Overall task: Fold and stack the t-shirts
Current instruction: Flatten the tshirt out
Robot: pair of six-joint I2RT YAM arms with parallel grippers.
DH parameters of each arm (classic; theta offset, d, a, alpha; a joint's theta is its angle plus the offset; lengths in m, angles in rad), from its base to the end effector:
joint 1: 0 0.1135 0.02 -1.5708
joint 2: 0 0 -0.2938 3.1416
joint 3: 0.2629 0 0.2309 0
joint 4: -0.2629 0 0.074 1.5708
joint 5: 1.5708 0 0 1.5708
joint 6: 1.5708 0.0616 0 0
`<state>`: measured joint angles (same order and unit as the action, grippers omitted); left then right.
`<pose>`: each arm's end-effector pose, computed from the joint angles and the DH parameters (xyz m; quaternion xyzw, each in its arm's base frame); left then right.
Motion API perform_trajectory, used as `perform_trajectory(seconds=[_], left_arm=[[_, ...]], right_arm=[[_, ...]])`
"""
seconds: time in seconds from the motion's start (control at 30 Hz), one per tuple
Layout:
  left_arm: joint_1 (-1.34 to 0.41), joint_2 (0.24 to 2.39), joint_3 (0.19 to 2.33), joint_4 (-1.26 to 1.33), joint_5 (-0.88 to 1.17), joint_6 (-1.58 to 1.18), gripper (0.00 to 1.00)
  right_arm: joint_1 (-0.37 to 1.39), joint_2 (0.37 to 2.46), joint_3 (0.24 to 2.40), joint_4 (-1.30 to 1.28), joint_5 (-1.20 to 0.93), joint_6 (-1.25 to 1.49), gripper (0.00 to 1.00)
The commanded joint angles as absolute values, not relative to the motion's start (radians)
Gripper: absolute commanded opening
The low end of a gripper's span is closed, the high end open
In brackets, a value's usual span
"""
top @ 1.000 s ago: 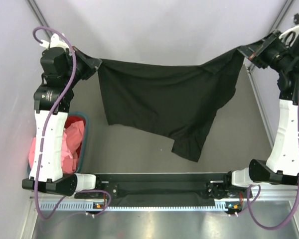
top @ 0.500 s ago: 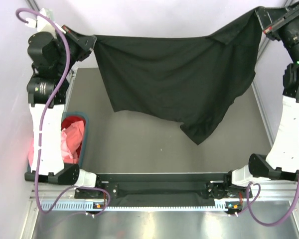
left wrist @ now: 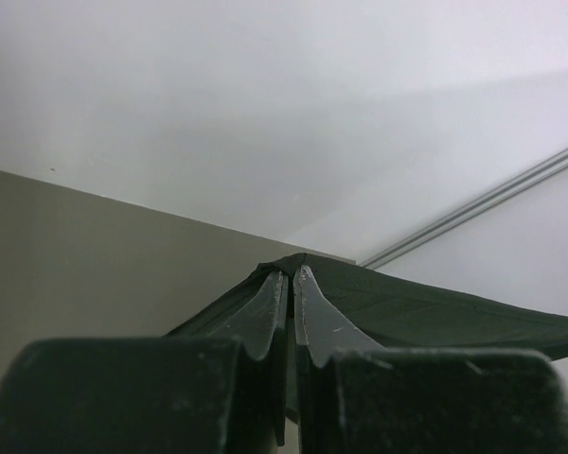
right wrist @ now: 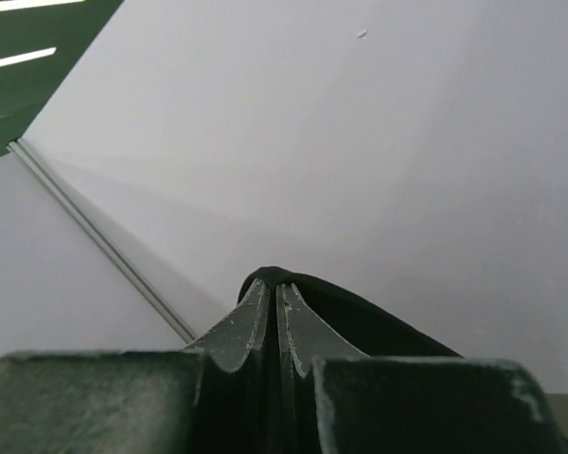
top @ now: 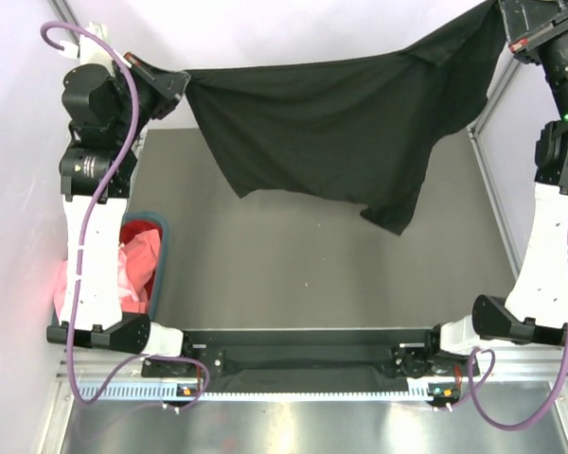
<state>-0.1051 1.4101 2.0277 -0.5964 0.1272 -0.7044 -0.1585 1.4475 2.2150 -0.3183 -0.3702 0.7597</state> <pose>0.2529 -0.0345 0.5844 -0.1627 0.6805 -0.3217 0.6380 0.2218 -0.0129 0.6601 0.0920 0.5377 0.3400 0.7661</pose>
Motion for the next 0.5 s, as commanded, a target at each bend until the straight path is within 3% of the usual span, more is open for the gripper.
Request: perform_trajectory(seconds=[0.0, 0.47], left_arm=[[-0.101, 1.338, 2.026, -0.46, 0.124, -0.738, 0.0], [-0.115, 1.083, 2.048, -0.422, 0.158, -0.669, 0.0]], right_arm=[[-0.175, 1.393, 2.29, -0.225, -0.342, 0.764, 0.0], [-0.175, 1.026, 2.143, -0.153, -0.279, 0.712, 0.0]])
